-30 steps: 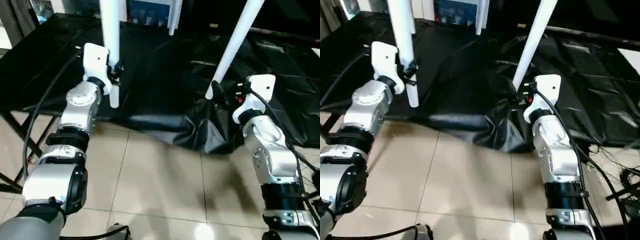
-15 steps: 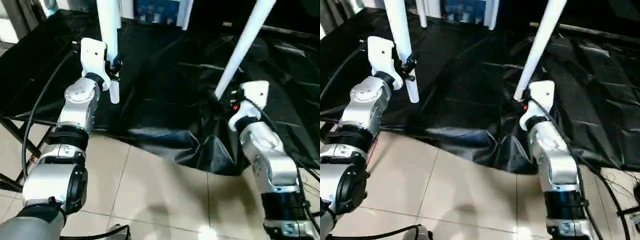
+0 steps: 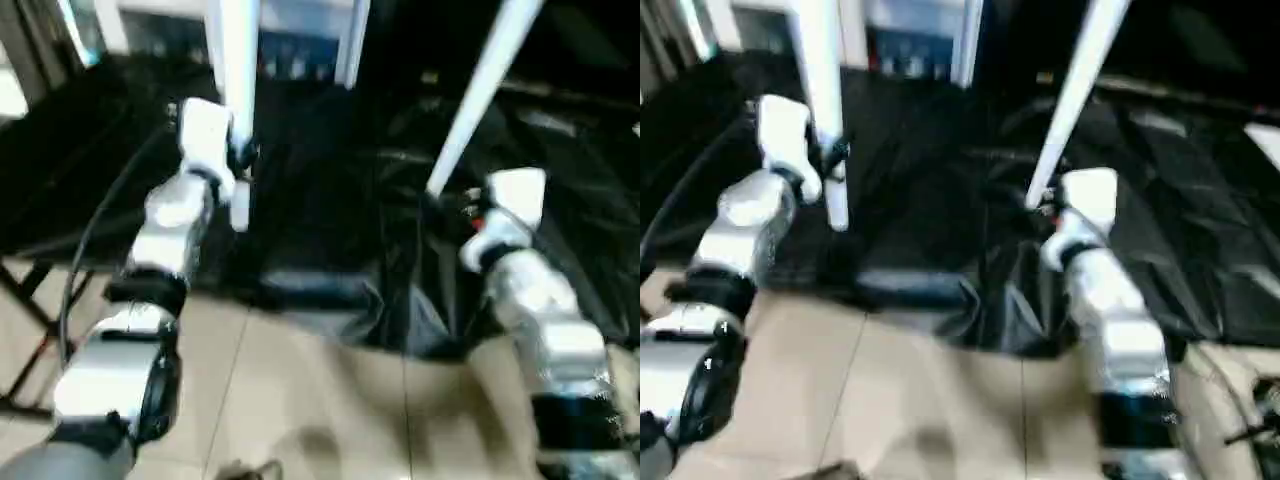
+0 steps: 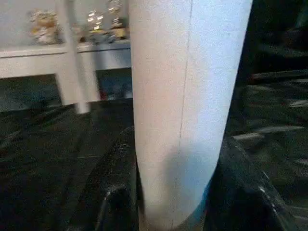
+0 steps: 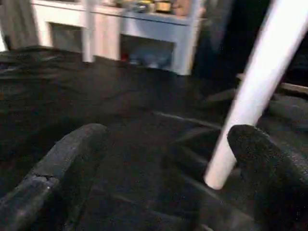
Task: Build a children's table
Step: Flip table
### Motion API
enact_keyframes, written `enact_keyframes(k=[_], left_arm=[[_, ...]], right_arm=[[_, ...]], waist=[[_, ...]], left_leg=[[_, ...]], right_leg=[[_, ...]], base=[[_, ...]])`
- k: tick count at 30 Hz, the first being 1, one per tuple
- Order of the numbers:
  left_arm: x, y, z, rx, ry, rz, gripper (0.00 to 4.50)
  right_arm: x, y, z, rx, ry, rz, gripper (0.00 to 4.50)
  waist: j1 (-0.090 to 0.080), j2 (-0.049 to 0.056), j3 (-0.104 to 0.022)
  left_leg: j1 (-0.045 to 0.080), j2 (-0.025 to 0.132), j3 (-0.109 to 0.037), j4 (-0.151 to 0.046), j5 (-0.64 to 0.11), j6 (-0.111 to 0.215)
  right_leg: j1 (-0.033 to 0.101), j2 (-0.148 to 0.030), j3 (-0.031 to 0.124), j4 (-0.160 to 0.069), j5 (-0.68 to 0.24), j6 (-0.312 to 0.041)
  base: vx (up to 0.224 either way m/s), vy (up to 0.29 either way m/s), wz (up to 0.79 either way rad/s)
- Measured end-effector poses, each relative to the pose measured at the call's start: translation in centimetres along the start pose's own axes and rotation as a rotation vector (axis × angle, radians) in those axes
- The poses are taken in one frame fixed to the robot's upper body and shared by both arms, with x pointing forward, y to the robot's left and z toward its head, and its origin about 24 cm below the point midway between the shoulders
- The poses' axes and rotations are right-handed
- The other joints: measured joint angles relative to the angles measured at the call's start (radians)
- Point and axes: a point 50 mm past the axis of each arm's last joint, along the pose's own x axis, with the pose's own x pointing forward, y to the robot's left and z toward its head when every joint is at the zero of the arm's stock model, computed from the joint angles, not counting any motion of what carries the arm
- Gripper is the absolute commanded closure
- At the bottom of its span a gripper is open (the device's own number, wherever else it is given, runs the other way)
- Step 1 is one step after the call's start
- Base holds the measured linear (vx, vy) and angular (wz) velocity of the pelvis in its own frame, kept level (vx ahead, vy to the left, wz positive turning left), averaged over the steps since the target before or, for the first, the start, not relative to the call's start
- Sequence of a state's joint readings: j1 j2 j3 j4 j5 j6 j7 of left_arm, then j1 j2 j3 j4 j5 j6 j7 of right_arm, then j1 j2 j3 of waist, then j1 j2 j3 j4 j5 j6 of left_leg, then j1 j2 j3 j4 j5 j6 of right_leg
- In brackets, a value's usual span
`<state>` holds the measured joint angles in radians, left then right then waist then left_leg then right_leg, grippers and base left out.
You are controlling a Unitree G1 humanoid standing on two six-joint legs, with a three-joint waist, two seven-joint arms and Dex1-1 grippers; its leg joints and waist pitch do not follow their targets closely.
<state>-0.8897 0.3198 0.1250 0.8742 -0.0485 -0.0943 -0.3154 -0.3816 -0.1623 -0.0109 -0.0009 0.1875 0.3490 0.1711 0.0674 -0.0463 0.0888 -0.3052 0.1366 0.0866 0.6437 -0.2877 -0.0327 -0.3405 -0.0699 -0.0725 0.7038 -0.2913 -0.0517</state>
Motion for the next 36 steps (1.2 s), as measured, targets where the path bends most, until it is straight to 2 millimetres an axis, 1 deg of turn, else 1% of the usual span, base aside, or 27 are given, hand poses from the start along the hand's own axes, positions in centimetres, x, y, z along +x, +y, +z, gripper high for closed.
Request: enact_keyframes(k=[1,2,3,4,5,6,7,8,9,10,11,12,13,14,15,16,17,18,19,20,22,23,25,27,30,32,36], left_arm=[[-0.1,0.4,0.0,-0.006,-0.002,0.017,2.84],[-0.2,0.7,0.1,-0.012,-0.006,0.031,2.84],[-0.2,0.8,0.1,-0.019,-0.01,0.039,2.84],[-0.2,0.8,0.2,-0.021,-0.011,0.04,2.84],[-0.1,0.5,0.1,-0.027,-0.012,0.036,2.84],[0.4,-1.3,0.1,-0.04,-0.016,-0.013,2.84],[0.6,-2.0,0.6,-0.031,-0.039,-0.035,2.84],[0.8,-2.2,1.2,-0.01,-0.053,-0.048,2.84],[0.7,-2.1,1.5,0.002,-0.062,-0.053,2.84],[0.7,-1.9,2.0,0.019,-0.08,-0.055,2.84],[0.6,-1.3,2.3,0.039,-0.089,-0.048,2.84],[0.3,-0.5,2.3,0.052,-0.085,-0.031,2.84],[0.0,0.0,1.9,0.052,-0.071,-0.016,2.84],[-0.5,0.7,1.5,0.051,-0.053,0.003,2.84],[-0.6,0.9,1.3,0.046,-0.046,0.013,2.84],[-0.7,0.8,1.4,0.042,-0.05,0.016,2.84],[-0.6,0.4,1.6,0.048,-0.059,0.005,2.84],[-0.7,0.3,1.7,0.052,-0.063,0.003,2.84],[-0.7,0.3,1.6,0.053,-0.058,0.006,2.84],[-0.8,0.4,1.3,0.054,-0.045,0.02,2.84],[-1.1,0.5,0.7,0.051,-0.024,0.044,2.84],[-1.4,0.6,0.2,0.049,-0.011,0.057,2.84],[-1.9,0.6,-0.5,0.043,0.004,0.068,2.84],[-2.6,0.6,-1.0,0.03,0.015,0.081,2.84],[-3.0,0.3,-1.5,0.015,0.025,0.082,2.86],[-3.3,0.4,-1.6,0.003,0.022,0.09,2.86],[-3.3,0.3,-1.5,-0.007,0.022,0.09,2.86]], right_arm=[[0.0,-0.1,0.0,-0.004,0.001,0.002,0.0],[-0.1,-0.3,0.0,-0.021,0.005,0.0,0.0],[-0.2,-0.6,0.1,-0.04,0.007,-0.002,0.0],[-0.2,-0.7,0.1,-0.053,0.01,-0.005,0.0],[-0.4,-1.0,-0.1,-0.088,0.023,-0.007,0.0],[-1.0,-1.5,-0.9,-0.11,0.06,-0.017,0.0],[-1.0,-1.6,-1.1,-0.121,0.071,-0.018,0.0],[-0.9,-1.3,-1.0,-0.121,0.065,-0.003,0.0],[-0.9,-0.9,-0.7,-0.11,0.047,0.007,0.0],[-0.8,-0.3,-0.4,-0.088,0.024,0.023,0.0],[-0.8,0.7,-0.5,-0.065,0.021,0.06,0.0],[-0.7,1.4,-0.6,-0.058,0.02,0.089,0.0],[-0.7,1.7,-0.6,-0.055,0.017,0.102,0.0],[-0.9,1.5,-0.5,-0.063,0.014,0.097,0.0],[-1.0,1.1,-0.4,-0.071,0.015,0.086,0.0],[-1.2,0.5,-0.5,-0.08,0.02,0.065,0.0],[-1.5,-0.2,-0.8,-0.083,0.035,0.037,0.0],[-1.5,-0.5,-0.9,-0.08,0.04,0.025,0.0],[-1.5,-0.4,-0.8,-0.074,0.037,0.022,0.0],[-1.4,-0.2,-0.8,-0.068,0.033,0.026,0.0],[-1.4,0.0,-0.7,-0.074,0.029,0.031,0.0],[-1.4,0.0,-0.7,-0.078,0.026,0.028,0.0],[-1.4,-0.2,-0.5,-0.096,0.011,0.015,0.0],[-1.1,-0.6,-0.2,-0.101,-0.008,-0.006,0.0],[-0.8,-1.8,0.4,-0.103,-0.028,-0.046,0.0],[-0.2,-2.2,0.6,-0.115,-0.026,-0.054,0.0],[0.4,-2.5,1.3,-0.139,-0.045,-0.061,0.0]], waist=[[-0.008,-0.002,-0.001],[-0.013,-0.007,-0.004],[-0.02,-0.021,-0.01],[-0.023,-0.043,-0.013],[-0.017,-0.051,-0.01],[-0.013,-0.039,-0.01],[-0.013,-0.035,-0.01],[-0.017,-0.019,-0.015],[-0.011,-0.003,-0.016],[-0.006,0.02,-0.017],[-0.014,0.021,-0.019],[-0.014,0.016,-0.022],[-0.017,0.014,-0.023],[-0.02,0.001,-0.029],[-0.024,-0.014,-0.032],[-0.027,-0.015,-0.032],[-0.03,-0.015,-0.032],[-0.03,-0.015,-0.031],[-0.031,-0.014,-0.031],[-0.032,-0.011,-0.029],[-0.035,-0.009,-0.027],[-0.038,-0.007,-0.026],[-0.039,-0.007,-0.026],[-0.039,-0.008,-0.026],[-0.032,-0.012,-0.026],[-0.031,-0.012,-0.026],[-0.025,-0.013,-0.025]], left_leg=[[0.005,-0.003,0.0,-0.006,-0.001,0.002],[0.008,-0.008,0.003,-0.009,-0.003,0.005],[0.009,-0.026,0.006,-0.012,-0.005,0.006],[0.011,-0.045,0.014,-0.011,-0.008,0.006],[0.0,-0.057,0.015,0.008,-0.022,0.018],[-0.026,-0.05,0.001,0.061,-0.036,0.087],[-0.056,-0.046,0.0,0.1,-0.037,0.09],[-0.085,-0.031,0.002,0.111,-0.026,0.071],[-0.086,-0.017,0.002,0.063,-0.003,0.035],[-0.09,0.003,0.003,0.035,0.032,-0.005],[-0.081,0.005,0.004,0.035,0.03,0.001],[-0.077,-0.004,-0.009,0.031,0.029,0.002],[-0.071,-0.017,-0.028,0.026,0.029,0.001],[-0.066,-0.046,-0.052,0.026,0.032,-0.004],[-0.069,-0.064,-0.056,0.027,0.032,-0.008],[-0.077,-0.067,-0.051,0.028,0.032,-0.009],[-0.078,-0.059,-0.036,0.014,0.033,-0.01],[-0.08,-0.048,-0.026,0.011,0.038,-0.018],[-0.08,-0.04,-0.023,0.009,0.041,-0.022],[-0.078,-0.029,-0.021,0.009,0.043,-0.026],[-0.068,-0.013,-0.012,0.007,0.043,-0.029],[-0.062,-0.001,0.003,0.007,0.043,-0.035],[-0.059,0.011,0.015,0.007,0.045,-0.039],[-0.059,0.021,0.022,0.005,0.051,-0.048],[-0.058,0.032,0.033,-0.003,0.059,-0.051],[-0.059,0.036,0.039,-0.008,0.068,-0.052],[-0.059,0.038,0.04,-0.013,0.07,-0.054]], right_leg=[[-0.018,0.001,-0.003,0.03,-0.003,0.015],[-0.04,0.001,-0.002,0.035,0.003,0.029],[-0.067,-0.011,0.008,0.011,0.018,0.039],[-0.072,-0.026,0.023,-0.035,0.037,0.028],[-0.064,-0.035,0.038,-0.025,0.057,0.069],[-0.046,-0.035,0.017,-0.034,0.046,0.067],[-0.036,-0.038,-0.002,-0.043,0.044,0.065],[-0.018,-0.038,-0.032,-0.061,0.041,0.061],[-0.008,-0.024,-0.038,-0.066,0.036,0.056],[-0.004,-0.012,-0.049,-0.059,0.031,0.055],[-0.015,-0.008,-0.046,-0.046,0.027,0.051],[-0.043,-0.008,-0.027,-0.012,0.036,0.04],[-0.062,-0.008,-0.002,0.003,0.055,0.054],[-0.083,-0.019,0.043,-0.027,0.082,0.082],[-0.093,-0.034,0.068,-0.054,0.088,0.11],[-0.094,-0.04,0.07,-0.044,0.089,0.113],[-0.093,-0.039,0.066,-0.05,0.092,0.109],[-0.093,-0.035,0.06,-0.059,0.101,0.103],[-0.089,-0.029,0.059,-0.064,0.105,0.097],[-0.078,-0.022,0.055,-0.074,0.108,0.085],[-0.068,-0.021,0.047,-0.081,0.115,0.075],[-0.063,-0.022,0.043,-0.081,0.117,0.071],[-0.059,-0.022,0.035,-0.082,0.118,0.069],[-0.06,-0.022,0.028,-0.081,0.122,0.065],[-0.062,-0.02,0.024,-0.078,0.123,0.064],[-0.065,-0.017,0.023,-0.077,0.123,0.062],[-0.067,-0.016,0.021,-0.077,0.121,0.059]], base=[[0.089,0.009,-0.01],[0.083,-0.028,-0.03],[0.09,-0.039,0.07],[0.09,-0.039,0.07],[0.103,-0.053,0.4],[0.059,-0.034,0.32],[0.112,-0.057,0.56],[0.109,-0.031,0.41],[0.109,-0.031,0.41],[0.132,0.021,0.14],[0.183,0.033,-0.06],[0.183,0.033,-0.06],[0.208,0.033,-0.33],[0.101,0.029,-0.29],[0.101,0.029,-0.29],[0.0,0.0,0.0],[0.026,-0.022,0.19],[0.026,-0.022,0.19],[0.0,0.0,0.0],[-0.102,-0.036,-0.06],[-0.101,-0.042,-0.04],[-0.077,-0.046,-0.01],[-0.076,-0.037,-0.01],[-0.062,-0.044,-0.03],[0.0,0.0,0.0],[0.0,0.0,0.0],[0.0,0.0,0.0]])
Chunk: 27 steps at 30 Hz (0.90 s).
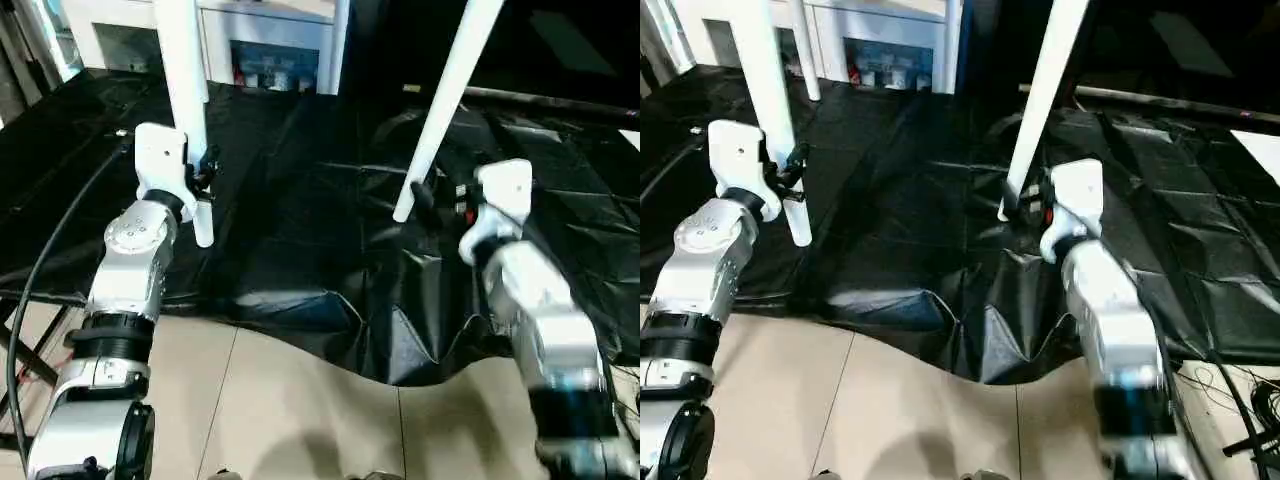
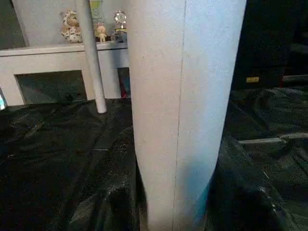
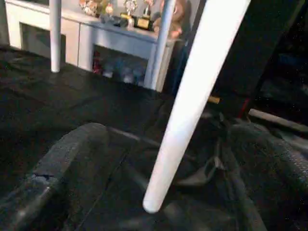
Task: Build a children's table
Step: Flip table
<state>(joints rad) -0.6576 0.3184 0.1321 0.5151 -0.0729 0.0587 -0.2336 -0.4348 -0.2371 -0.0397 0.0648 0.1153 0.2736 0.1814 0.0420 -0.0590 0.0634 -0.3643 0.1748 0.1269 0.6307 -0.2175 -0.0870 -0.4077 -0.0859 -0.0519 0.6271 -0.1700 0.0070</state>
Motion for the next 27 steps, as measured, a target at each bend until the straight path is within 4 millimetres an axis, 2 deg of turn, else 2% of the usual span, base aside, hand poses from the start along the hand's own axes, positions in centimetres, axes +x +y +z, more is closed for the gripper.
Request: enact_keyframes(k=[6,10,14,19,24,27], left_arm=[[-0.3,0.2,0.1,-0.005,0.002,0.019,2.86],[-0.7,0.3,0.2,-0.008,0.002,0.019,2.86],[-1.2,0.3,0.7,0.003,-0.014,0.017,2.86],[-2.0,0.2,1.2,0.014,-0.028,0.015,2.86],[-3.3,0.2,2.1,0.034,-0.073,-0.007,2.86],[-4.3,0.2,2.5,0.041,-0.083,-0.014,2.86]], right_arm=[[1.1,-0.3,-0.2,-0.002,0.017,-0.006,0.0],[3.0,-1.2,-0.5,0.007,0.052,-0.025,0.0],[5.0,-2.3,-0.4,0.044,0.082,-0.044,0.0],[6.4,-2.5,0.0,0.056,0.085,-0.04,0.0],[7.9,-1.7,0.3,0.043,0.108,0.029,0.0],[8.4,-1.6,0.3,0.021,0.129,0.023,0.0]], waist=[[-0.005,0.0,0.0],[-0.011,0.0,0.001],[-0.011,-0.007,0.007],[-0.01,-0.018,0.014],[-0.007,-0.032,0.032],[-0.004,-0.035,0.052]], left_leg=[[0.0,0.0,0.002,-0.001,0.0,0.0],[-0.001,0.001,0.003,-0.001,0.0,0.0],[-0.004,0.002,0.01,-0.003,0.001,0.0],[-0.004,0.004,0.017,-0.008,0.003,0.006],[-0.008,0.008,0.02,-0.009,0.003,0.008],[-0.008,0.01,0.022,-0.009,0.003,0.008]], right_leg=[[-0.001,0.0,0.0,0.0,0.0,-0.001],[-0.003,0.0,0.001,0.0,0.0,-0.002],[-0.012,0.0,0.004,0.002,0.0,-0.003],[-0.018,0.001,0.007,0.002,-0.002,-0.007],[-0.03,0.005,0.01,0.003,-0.003,-0.009],[-0.031,0.007,0.01,0.004,-0.004,-0.01]], base=[[0.0,0.0,0.0],[0.0,0.0,0.0],[0.0,0.0,0.0],[0.0,0.0,0.0],[0.0,0.0,0.0],[0.0,0.0,0.0]])
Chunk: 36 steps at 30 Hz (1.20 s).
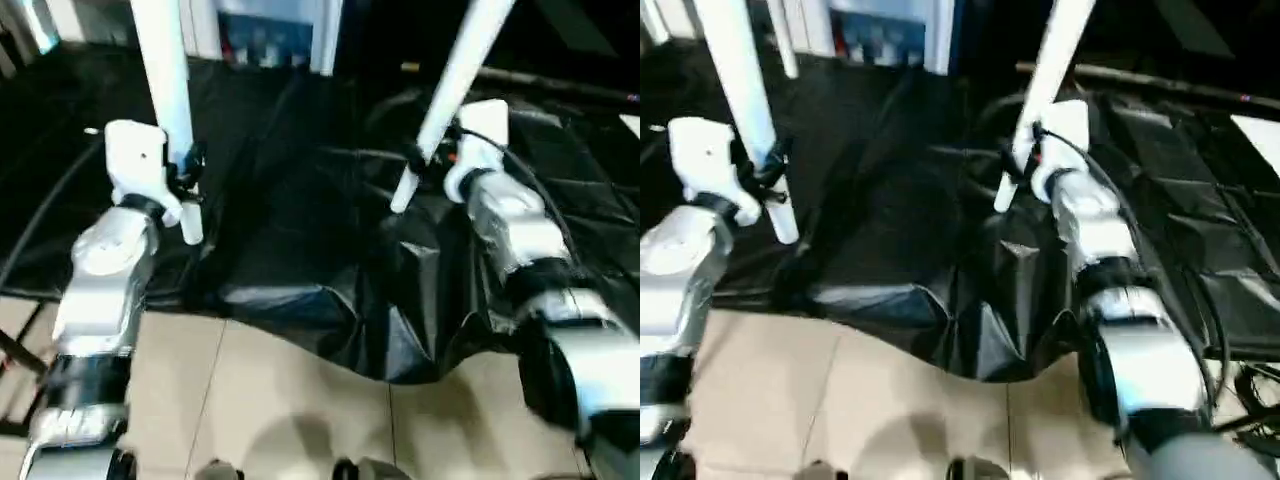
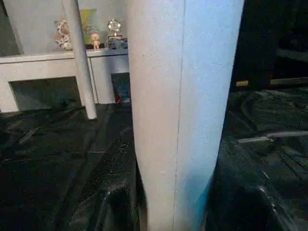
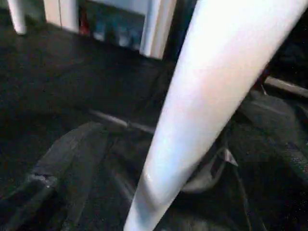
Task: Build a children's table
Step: Flip table
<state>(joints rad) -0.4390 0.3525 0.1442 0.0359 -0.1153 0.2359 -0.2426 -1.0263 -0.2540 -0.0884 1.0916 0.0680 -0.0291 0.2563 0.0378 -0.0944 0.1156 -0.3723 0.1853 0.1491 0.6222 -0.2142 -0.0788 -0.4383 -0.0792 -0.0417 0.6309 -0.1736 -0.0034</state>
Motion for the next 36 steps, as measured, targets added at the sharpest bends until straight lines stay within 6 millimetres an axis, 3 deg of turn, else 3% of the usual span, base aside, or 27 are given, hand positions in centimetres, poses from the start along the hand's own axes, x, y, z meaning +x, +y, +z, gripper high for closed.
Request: enact_keyframes(k=[4,8,9,11,19,22,24,36], left_arm=[[-1.3,0.3,0.8,0.016,-0.018,-0.008,2.86],[-2.1,0.4,1.5,0.026,-0.028,-0.022,2.86],[-2.2,0.4,1.6,0.029,-0.03,-0.024,2.86],[-2.4,0.7,1.9,0.038,-0.03,-0.029,2.86],[-2.6,1.0,2.0,0.038,-0.025,-0.027,2.86],[-2.6,1.0,2.0,0.035,-0.025,-0.026,2.86],[-2.6,1.0,2.0,0.034,-0.026,-0.025,2.86],[-2.6,1.1,2.0,0.031,-0.024,-0.018,2.86]], right_arm=[[0.3,0.1,0.0,0.006,0.021,-0.012,0.0],[0.6,0.0,0.5,-0.015,0.025,-0.027,0.0],[0.6,0.0,0.6,-0.014,0.025,-0.029,0.28],[0.7,-0.1,1.0,-0.009,0.011,-0.029,0.35],[0.6,0.3,0.8,-0.028,0.001,0.06,1.19],[0.6,0.4,0.8,-0.042,-0.005,0.086,1.23],[0.5,0.3,0.9,-0.061,-0.004,0.107,1.62],[0.3,-0.3,0.8,-0.093,0.002,0.145,2.49]], waist=[[-0.001,-0.006,0.023],[0.0,-0.007,0.037],[0.0,-0.009,0.041],[-0.001,-0.012,0.045],[-0.005,-0.011,0.049],[-0.004,-0.01,0.049],[-0.004,-0.01,0.05],[-0.005,-0.01,0.05]], left_leg=[[0.002,0.005,0.004,-0.001,0.0,-0.001],[0.002,0.005,0.006,-0.002,0.0,-0.001],[0.002,0.005,0.006,-0.003,0.0,-0.001],[0.001,0.006,0.007,-0.003,0.0,-0.001],[0.003,0.006,0.009,-0.006,0.001,-0.002],[0.004,0.006,0.009,-0.006,0.001,-0.002],[0.003,0.006,0.009,-0.006,0.001,-0.002],[0.004,0.007,0.011,-0.007,0.001,-0.002]], right_leg=[[0.0,0.002,0.0,0.0,0.0,-0.001],[-0.002,0.002,0.001,0.0,-0.001,-0.002],[-0.002,0.002,0.001,0.0,-0.001,-0.002],[-0.003,0.003,0.001,0.0,-0.001,-0.002],[-0.003,0.003,0.003,0.0,-0.002,-0.003],[-0.003,0.003,0.003,0.0,-0.002,-0.003],[-0.003,0.003,0.003,0.0,-0.002,-0.004],[-0.003,0.003,0.003,0.0,-0.002,-0.004]], base=[[0.0,0.0,0.0],[0.0,0.0,0.0],[0.0,0.0,0.0],[0.0,0.0,0.0],[0.0,0.0,0.0],[0.0,0.0,0.0],[0.0,0.0,0.0],[0.0,0.0,0.0]])
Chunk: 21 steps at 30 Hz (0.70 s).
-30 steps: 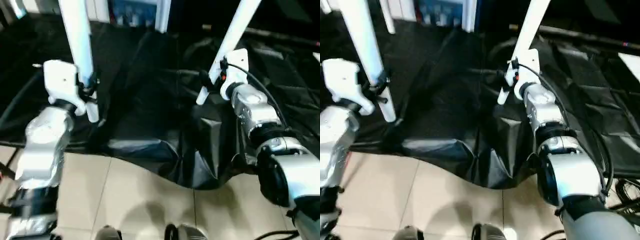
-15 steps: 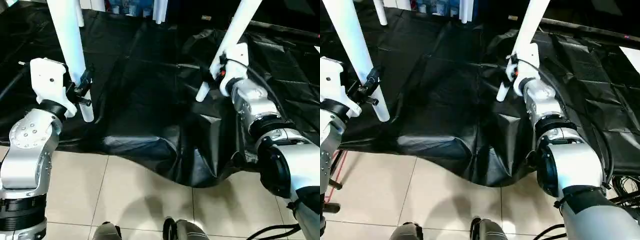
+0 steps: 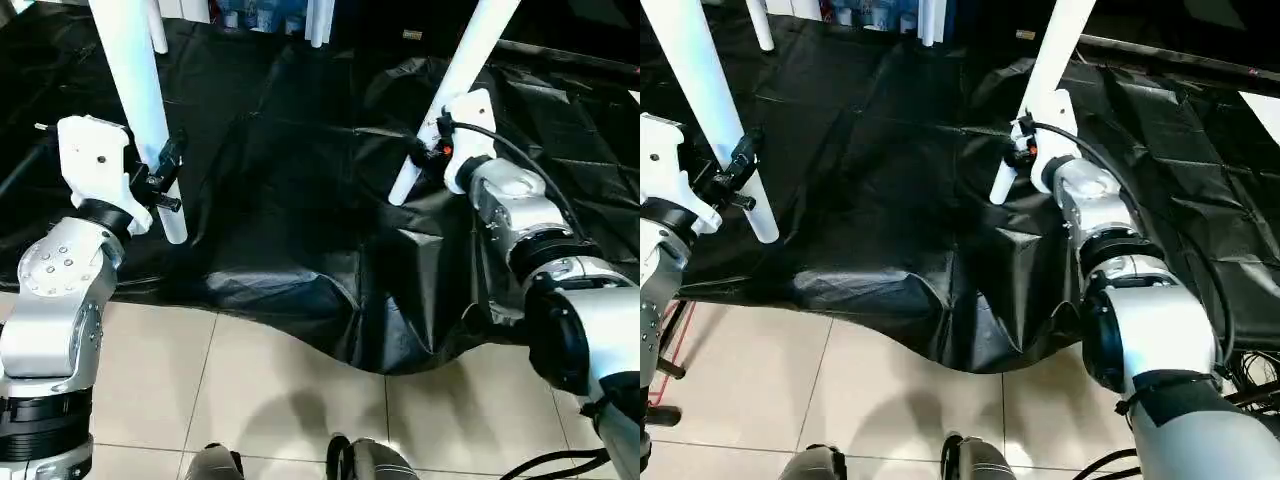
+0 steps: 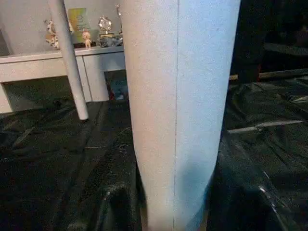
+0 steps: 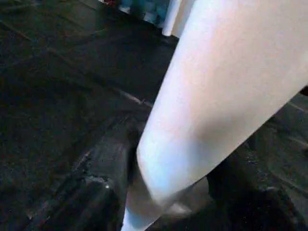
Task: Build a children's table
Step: Flip table
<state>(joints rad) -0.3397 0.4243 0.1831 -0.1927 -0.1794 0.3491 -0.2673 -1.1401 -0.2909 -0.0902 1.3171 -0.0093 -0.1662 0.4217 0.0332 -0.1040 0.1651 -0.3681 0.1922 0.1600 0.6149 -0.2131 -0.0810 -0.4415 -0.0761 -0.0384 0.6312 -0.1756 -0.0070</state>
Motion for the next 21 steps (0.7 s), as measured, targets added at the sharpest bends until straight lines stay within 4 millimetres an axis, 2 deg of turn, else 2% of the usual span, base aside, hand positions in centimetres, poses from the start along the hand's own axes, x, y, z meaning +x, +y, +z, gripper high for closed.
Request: enact_keyframes(k=[7,12,15,21], left_arm=[[0.5,0.3,-0.2,-0.005,0.006,0.023,2.86],[0.9,0.8,-0.5,0.006,0.015,0.056,2.86],[0.9,1.3,-0.8,0.008,0.025,0.084,2.86],[0.8,2.0,-1.0,0.021,0.031,0.108,2.86]], right_arm=[[-0.6,0.3,-1.0,0.01,-0.075,0.015,2.72],[-1.5,1.3,-2.3,0.022,-0.154,0.044,2.77],[-2.5,2.1,-3.1,0.014,-0.198,0.059,2.79],[-4.2,3.5,-3.8,-0.01,-0.229,-0.005,2.8]], waist=[[0.002,0.0,-0.001],[0.003,-0.001,-0.005],[0.005,-0.003,-0.011],[0.004,-0.003,-0.012]], left_leg=[[0.001,0.002,0.006,-0.004,0.002,-0.003],[0.003,0.004,0.009,-0.009,0.005,-0.006],[0.004,0.004,0.01,-0.013,0.007,-0.006],[0.007,0.004,0.01,-0.016,0.005,-0.013]], right_leg=[[0.001,-0.001,0.0,0.0,0.0,0.0],[0.003,-0.001,0.0,0.0,-0.001,-0.001],[0.003,-0.001,0.0,-0.001,-0.001,-0.001],[0.004,0.0,0.0,-0.001,-0.001,0.0]], base=[[0.0,0.0,0.0],[0.0,0.0,0.0],[0.0,0.0,0.0],[0.0,0.0,0.0]])
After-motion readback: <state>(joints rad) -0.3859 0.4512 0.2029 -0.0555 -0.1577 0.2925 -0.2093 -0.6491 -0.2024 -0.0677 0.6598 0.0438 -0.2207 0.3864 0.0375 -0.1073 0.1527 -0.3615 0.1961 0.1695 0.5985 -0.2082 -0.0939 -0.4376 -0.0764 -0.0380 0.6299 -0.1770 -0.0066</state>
